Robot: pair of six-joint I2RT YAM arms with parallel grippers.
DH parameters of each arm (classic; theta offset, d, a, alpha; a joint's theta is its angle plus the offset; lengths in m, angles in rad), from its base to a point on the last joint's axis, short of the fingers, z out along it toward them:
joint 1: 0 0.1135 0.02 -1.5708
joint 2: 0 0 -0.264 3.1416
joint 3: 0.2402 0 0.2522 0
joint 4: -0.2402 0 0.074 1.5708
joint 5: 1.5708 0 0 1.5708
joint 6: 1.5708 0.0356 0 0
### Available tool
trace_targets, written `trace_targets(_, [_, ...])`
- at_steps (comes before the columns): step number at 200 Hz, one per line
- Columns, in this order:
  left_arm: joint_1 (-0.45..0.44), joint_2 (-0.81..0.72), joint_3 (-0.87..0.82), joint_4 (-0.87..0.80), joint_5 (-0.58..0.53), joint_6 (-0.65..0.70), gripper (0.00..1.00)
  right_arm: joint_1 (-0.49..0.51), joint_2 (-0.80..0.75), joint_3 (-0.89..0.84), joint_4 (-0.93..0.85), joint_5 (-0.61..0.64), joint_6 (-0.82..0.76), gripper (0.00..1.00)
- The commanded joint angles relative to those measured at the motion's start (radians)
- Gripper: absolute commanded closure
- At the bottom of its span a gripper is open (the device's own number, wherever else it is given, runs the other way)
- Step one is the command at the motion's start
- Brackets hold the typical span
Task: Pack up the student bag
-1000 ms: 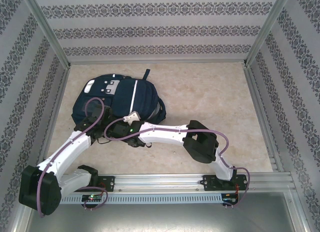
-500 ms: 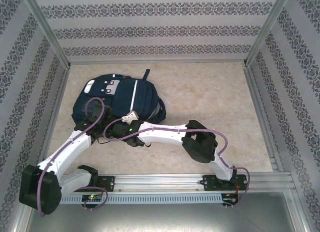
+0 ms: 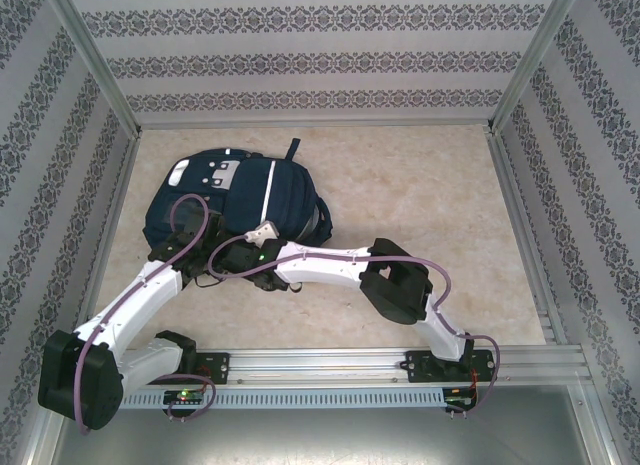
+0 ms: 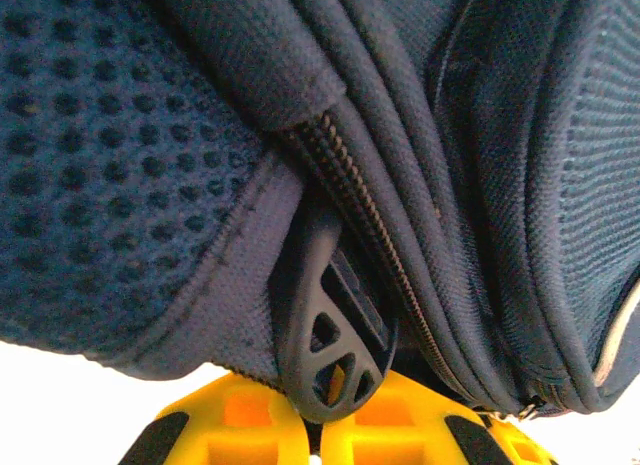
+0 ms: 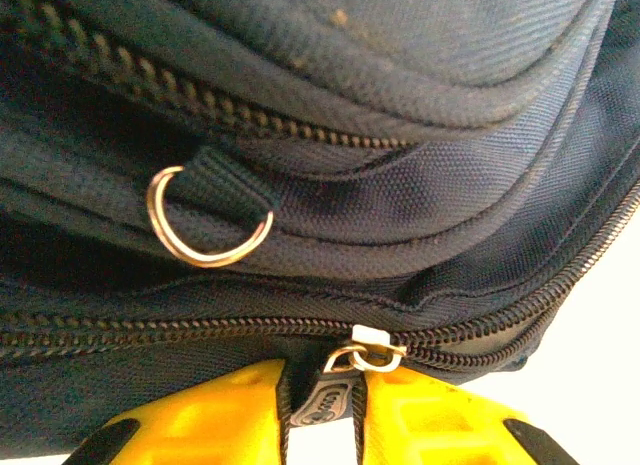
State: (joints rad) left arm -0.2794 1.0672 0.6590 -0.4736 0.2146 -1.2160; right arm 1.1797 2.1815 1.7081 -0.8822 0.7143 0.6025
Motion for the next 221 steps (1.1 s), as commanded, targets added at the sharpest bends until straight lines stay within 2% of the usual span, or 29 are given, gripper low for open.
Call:
trace_targets(1, [0.007,-0.017,0.064,0.037,0.023,0.021,1.00,-0.029,0.044,-0.023,-0.008,0.004,0.016,0.80])
trace_targets(32, [0.008,-0.018,0.060,0.036,0.021,0.020,1.00,-0.039,0.027,-0.047,0.012,0.007,0.014,0.89])
trace_targets(58, [0.010,-0.015,0.059,0.043,0.023,0.018,1.00,-0.040,0.009,-0.053,0.012,0.007,0.019,0.90])
trace_targets(73, [0.012,-0.013,0.059,0.042,0.023,0.022,1.00,-0.040,-0.004,-0.064,0.011,0.003,0.029,1.00])
trace_targets(111, [0.022,-0.014,0.060,0.040,0.024,0.026,1.00,-0.045,-0.048,-0.097,0.005,-0.001,0.056,1.00])
trace_targets(171, [0.043,-0.012,0.068,0.028,0.035,0.041,1.00,-0.092,-0.120,-0.177,0.085,-0.075,0.064,1.00])
trace_targets(204, [0.048,-0.011,0.072,0.020,0.042,0.042,1.00,-0.114,-0.133,-0.210,0.172,-0.156,0.043,1.00])
trace_targets(221, [0.048,-0.012,0.074,0.022,0.043,0.040,1.00,-0.115,-0.110,-0.197,0.171,-0.141,0.039,0.93])
